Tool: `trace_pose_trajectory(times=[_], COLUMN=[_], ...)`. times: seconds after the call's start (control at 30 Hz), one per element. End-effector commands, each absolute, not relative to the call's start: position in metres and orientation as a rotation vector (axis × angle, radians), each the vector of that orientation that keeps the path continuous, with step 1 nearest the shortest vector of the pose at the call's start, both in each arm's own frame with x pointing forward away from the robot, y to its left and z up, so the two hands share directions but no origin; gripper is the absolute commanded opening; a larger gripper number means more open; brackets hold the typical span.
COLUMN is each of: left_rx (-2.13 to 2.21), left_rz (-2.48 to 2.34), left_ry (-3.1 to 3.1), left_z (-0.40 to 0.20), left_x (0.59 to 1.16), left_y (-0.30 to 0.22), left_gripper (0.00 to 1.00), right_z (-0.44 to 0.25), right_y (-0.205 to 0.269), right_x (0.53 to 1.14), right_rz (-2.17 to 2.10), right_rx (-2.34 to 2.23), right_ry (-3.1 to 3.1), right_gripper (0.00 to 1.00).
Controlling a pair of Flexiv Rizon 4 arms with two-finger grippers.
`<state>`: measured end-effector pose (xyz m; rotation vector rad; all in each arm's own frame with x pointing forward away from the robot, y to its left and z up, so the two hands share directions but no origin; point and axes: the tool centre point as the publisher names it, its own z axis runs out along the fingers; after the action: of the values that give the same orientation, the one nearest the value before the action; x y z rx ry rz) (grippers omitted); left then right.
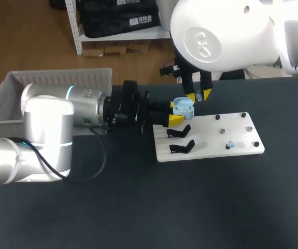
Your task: Pick up each earbud case from the left stands, insert the matching earbuds, close the lid, and place the case in the box.
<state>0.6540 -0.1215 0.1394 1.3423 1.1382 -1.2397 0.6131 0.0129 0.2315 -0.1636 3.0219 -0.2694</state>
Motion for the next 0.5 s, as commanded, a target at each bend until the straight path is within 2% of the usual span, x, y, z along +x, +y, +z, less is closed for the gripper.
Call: trace_pose_trajectory(times=[0.03,0.17,0.37,0.5], left_rx=[1.338,1.338,1.338,1.338], left_rz=[-1.236,-1.236,-1.236,-1.236], left_ry=[1.135,1.135,1.135,1.135], left_z=[0.139,0.139,0.139,0.139], left_x=[0.653,0.653,0.653,0.653], left_y=[-0.121,-0.121,-0.121,-0.121], left_gripper=[0.0,0.0,0.0,0.0], right_z=[0.232,0.22,0.207,0.215], right_y=[0.013,0.015,0.021,0.03], right_x=[0.612,0.615,0.618,0.618], right_rz=[-0.271,-0.33,-0.172,-0.103], right_rx=[-0.16,0.005,0.421,0.546], right_ry=[3.019,3.053,3.07,3.028], right_gripper=[0.0,0.0,0.0,0.0])
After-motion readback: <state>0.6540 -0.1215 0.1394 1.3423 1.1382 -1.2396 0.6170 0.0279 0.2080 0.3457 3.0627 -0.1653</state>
